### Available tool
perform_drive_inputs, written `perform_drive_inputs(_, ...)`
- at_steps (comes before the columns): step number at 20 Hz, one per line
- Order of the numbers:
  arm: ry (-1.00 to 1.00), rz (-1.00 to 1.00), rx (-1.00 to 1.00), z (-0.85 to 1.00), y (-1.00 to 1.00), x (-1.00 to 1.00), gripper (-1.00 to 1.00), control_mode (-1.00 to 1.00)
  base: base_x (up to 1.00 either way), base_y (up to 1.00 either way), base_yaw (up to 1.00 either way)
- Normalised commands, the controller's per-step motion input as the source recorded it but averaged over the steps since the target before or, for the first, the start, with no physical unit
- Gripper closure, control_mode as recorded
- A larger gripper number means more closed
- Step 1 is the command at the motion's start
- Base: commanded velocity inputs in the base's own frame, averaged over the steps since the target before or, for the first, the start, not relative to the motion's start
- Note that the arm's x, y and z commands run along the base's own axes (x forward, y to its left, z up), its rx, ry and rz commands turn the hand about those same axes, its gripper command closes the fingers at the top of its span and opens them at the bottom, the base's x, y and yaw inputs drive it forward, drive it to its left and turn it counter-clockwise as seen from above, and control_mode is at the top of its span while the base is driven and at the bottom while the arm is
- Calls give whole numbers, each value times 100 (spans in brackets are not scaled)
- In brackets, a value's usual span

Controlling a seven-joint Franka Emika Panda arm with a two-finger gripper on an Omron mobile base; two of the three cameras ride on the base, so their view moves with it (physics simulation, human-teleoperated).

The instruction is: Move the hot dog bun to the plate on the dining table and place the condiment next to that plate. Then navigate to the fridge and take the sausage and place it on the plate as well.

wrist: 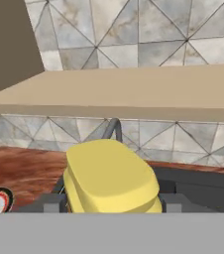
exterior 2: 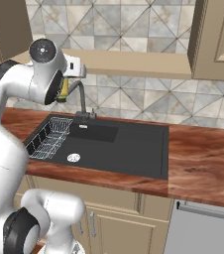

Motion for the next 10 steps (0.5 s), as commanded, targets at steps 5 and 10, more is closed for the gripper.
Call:
perform_drive_inputs(5,12,-5,0,-57,0,-60,100,-100,0,0,0)
perform_drive_inputs(10,0,-5,0,-28,0,-35,100,100,-16,0,-1)
